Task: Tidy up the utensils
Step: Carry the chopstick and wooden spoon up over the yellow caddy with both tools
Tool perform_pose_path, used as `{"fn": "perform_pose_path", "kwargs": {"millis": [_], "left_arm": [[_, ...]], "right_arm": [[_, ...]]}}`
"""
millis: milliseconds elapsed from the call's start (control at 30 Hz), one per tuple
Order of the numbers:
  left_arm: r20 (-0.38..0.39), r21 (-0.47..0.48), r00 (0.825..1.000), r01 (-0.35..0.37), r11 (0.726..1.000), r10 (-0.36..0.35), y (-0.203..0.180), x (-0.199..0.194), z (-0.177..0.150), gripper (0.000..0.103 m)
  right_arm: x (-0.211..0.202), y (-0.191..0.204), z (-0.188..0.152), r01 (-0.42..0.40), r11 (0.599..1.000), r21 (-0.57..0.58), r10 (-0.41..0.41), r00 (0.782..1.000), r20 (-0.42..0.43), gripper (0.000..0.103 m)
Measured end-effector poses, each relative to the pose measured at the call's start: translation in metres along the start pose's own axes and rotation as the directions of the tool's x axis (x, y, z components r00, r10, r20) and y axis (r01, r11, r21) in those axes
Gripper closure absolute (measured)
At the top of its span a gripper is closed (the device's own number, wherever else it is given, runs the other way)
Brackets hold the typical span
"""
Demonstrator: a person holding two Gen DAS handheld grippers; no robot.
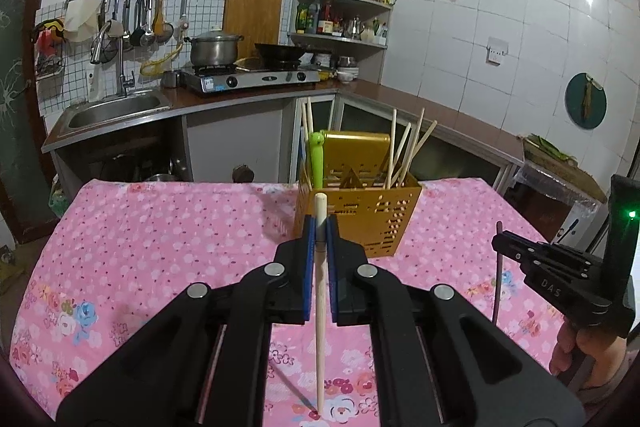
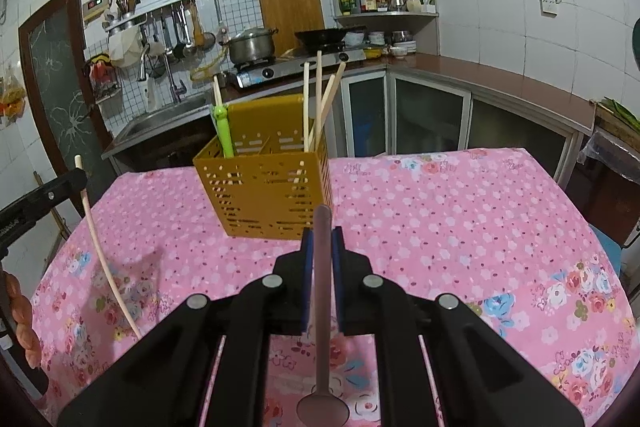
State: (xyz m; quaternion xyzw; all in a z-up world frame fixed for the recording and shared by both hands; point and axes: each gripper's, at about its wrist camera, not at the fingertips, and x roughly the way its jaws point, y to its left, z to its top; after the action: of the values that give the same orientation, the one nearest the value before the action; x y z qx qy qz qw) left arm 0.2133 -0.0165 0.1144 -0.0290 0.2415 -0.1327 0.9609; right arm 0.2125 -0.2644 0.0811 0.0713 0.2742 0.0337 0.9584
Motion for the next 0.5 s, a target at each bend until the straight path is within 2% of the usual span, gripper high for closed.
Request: {"fn": "perform_pose_path", "kwargs": {"millis": [233,500], "left_arm": [[0.064,0.006,0.998,0.005,1.0,-0.006,-0.002,-0.007,0.033,0.099],[0.175,0.019,0.984,-0.001,1.0,-0.002,-0.009,-0.002,0.098,0.099]], "right_arm": [[-0.002,0.0,0.026,-0.018,1.0,0.011,0.017,0.998,0.063,0.094],[0.007,-0.001,0.088,-0.053,0.997,0.058,0.04,0.98,0.197,0.094]]}}
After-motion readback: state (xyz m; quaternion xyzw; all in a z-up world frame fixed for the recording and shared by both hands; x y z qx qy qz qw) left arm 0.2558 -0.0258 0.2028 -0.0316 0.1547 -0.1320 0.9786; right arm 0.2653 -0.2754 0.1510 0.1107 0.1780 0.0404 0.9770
